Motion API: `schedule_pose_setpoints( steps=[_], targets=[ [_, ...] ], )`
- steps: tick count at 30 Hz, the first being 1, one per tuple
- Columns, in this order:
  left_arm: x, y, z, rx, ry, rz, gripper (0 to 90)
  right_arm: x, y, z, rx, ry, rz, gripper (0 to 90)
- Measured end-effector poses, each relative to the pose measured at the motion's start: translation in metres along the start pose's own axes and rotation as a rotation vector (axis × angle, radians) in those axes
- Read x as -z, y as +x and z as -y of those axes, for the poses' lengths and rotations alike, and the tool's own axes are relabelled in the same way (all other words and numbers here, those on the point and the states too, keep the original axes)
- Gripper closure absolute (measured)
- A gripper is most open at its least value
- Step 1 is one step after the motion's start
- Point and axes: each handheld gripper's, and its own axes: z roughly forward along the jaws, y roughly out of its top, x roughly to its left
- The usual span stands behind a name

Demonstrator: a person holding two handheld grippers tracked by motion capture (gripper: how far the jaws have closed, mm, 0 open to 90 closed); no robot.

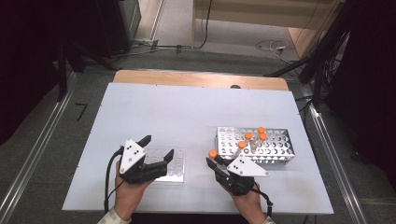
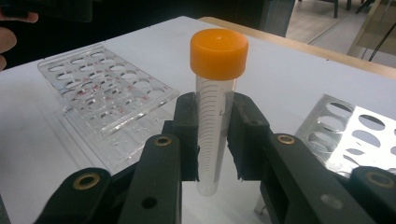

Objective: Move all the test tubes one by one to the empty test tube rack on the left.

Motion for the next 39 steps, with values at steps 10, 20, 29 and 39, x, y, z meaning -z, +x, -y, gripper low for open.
schedule_pose_setpoints(
  steps=[10, 20, 29, 39],
  targets=[
    [-0.020, -0.031, -0.011, -0.029, -0.007, 0.161, 26.2, -0.021, 0.010, -0.002, 0.021, 0.032, -0.026, 72.0],
    [-0.043, -0.050, -0.009, -0.043, 0.047, 0.283, 41.0, -0.025, 0.012, -0.003, 0.030, 0.040, -0.035, 71.9],
    [-0.049, -0.056, -0.007, -0.063, 0.047, 0.316, 64.7, -0.022, 0.012, -0.004, 0.029, 0.030, -0.035, 71.9],
    [-0.048, -0.053, -0.007, -0.064, 0.037, 0.316, 70.4, -0.022, 0.011, -0.005, 0.011, 0.027, -0.048, 56.7]
  ],
)
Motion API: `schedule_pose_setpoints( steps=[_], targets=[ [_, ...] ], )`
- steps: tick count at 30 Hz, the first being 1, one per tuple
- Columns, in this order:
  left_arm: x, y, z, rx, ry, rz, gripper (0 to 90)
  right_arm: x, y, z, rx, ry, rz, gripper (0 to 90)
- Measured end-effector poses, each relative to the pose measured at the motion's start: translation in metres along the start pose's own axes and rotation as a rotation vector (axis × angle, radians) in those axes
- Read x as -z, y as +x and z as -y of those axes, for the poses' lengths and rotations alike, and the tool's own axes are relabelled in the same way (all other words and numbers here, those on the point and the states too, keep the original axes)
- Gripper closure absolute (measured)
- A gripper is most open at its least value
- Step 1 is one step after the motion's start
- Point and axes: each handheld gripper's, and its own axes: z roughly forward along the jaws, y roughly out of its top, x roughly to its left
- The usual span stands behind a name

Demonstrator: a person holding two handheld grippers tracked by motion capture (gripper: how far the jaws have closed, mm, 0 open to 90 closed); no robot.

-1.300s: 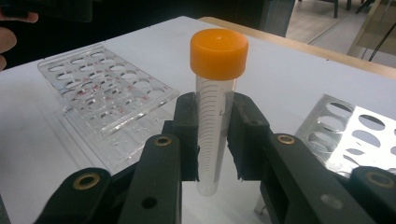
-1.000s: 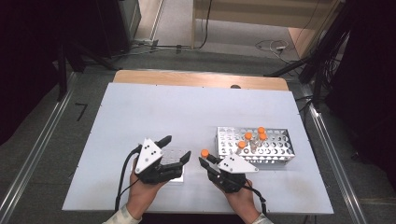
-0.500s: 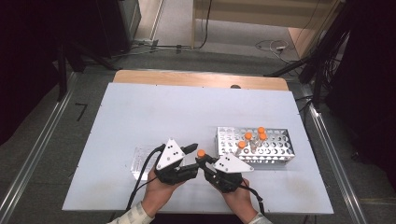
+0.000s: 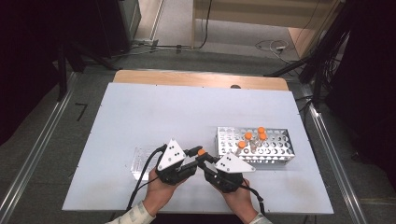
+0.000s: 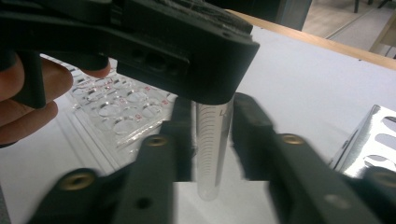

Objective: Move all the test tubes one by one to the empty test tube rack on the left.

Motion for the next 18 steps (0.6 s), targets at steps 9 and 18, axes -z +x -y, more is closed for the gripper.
schedule_pose_setpoints(
  steps=[9, 18],
  targets=[
    [0.017, 0.010, -0.013, 0.045, -0.055, 0.010, 70.5, 0.005, -0.006, -0.002, -0.043, -0.005, -0.025, 22.2],
    [0.041, 0.019, -0.026, 0.068, -0.104, 0.001, 70.5, 0.013, -0.009, 0.001, -0.048, -0.009, -0.026, 18.4]
  ],
)
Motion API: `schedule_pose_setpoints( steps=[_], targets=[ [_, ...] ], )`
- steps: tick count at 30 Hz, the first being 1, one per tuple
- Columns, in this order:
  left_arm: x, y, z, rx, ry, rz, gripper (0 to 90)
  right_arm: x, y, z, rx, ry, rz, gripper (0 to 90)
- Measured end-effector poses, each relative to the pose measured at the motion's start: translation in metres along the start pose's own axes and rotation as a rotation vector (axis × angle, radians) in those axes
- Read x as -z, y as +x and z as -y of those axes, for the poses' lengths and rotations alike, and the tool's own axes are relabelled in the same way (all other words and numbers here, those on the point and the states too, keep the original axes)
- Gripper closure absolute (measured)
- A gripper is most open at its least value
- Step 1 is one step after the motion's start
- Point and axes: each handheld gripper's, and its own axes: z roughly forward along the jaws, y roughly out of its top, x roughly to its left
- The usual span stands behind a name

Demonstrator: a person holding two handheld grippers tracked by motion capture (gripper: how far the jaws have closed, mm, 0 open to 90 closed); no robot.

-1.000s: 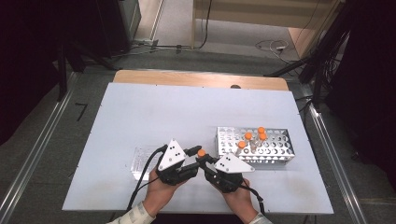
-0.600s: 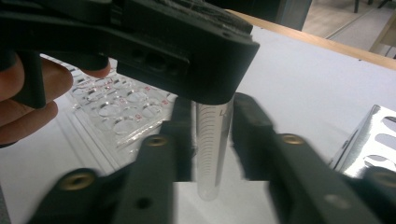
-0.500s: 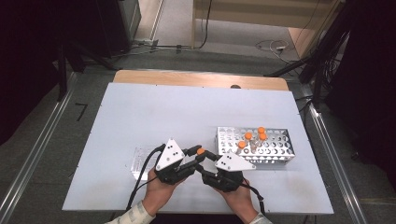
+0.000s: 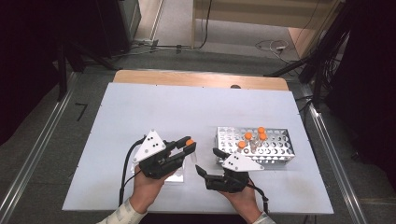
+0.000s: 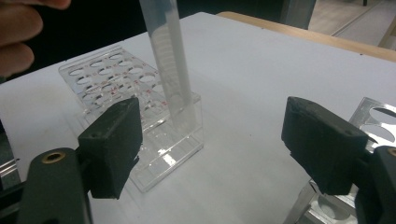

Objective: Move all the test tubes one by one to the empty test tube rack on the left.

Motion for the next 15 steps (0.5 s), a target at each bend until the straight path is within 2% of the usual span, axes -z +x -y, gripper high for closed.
schedule_pose_setpoints(
  steps=[6, 15],
  targets=[
    [0.013, 0.005, -0.003, -0.007, -0.015, -0.034, 70.4, 0.005, -0.002, 0.005, 0.011, 0.017, -0.007, 15.6],
    [0.034, 0.022, -0.005, 0.008, -0.041, -0.100, 70.4, 0.016, -0.009, 0.009, 0.003, 0.011, 0.012, 15.6]
  ],
)
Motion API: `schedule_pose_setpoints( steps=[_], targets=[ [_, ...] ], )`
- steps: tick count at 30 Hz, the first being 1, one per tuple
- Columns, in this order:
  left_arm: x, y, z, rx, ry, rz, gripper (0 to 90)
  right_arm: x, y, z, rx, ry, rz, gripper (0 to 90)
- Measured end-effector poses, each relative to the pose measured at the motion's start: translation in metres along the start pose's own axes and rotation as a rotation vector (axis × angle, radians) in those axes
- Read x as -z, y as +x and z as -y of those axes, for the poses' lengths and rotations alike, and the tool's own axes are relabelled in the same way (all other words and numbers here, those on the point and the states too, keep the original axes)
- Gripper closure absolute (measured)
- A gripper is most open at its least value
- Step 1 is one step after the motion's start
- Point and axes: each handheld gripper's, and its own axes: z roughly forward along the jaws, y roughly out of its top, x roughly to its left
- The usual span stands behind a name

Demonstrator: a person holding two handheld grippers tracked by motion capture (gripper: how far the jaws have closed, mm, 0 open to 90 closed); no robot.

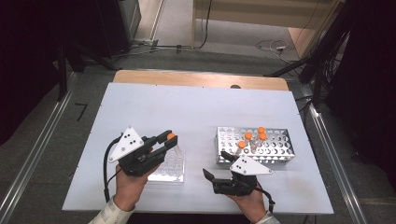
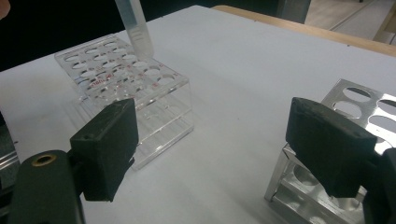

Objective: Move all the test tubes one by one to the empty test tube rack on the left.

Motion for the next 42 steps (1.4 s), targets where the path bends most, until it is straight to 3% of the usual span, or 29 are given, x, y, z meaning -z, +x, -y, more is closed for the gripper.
schedule_pose_setpoints(
  steps=[9, 19, 35, 42],
  targets=[
    [0.021, 0.023, 0.006, 0.008, 0.017, -0.098, 70.4, 0.001, 0.000, 0.001, 0.008, 0.004, 0.009, 15.7],
    [0.039, 0.041, 0.004, 0.030, -0.003, -0.163, 70.5, 0.002, -0.001, 0.002, 0.006, 0.002, 0.015, 15.8],
    [0.054, 0.054, 0.009, 0.040, 0.018, -0.215, 70.4, 0.003, -0.001, 0.002, 0.002, -0.002, 0.020, 16.0],
    [0.053, 0.055, 0.015, 0.041, 0.042, -0.226, 70.4, 0.002, -0.001, 0.002, 0.003, -0.001, 0.021, 16.0]
  ],
)
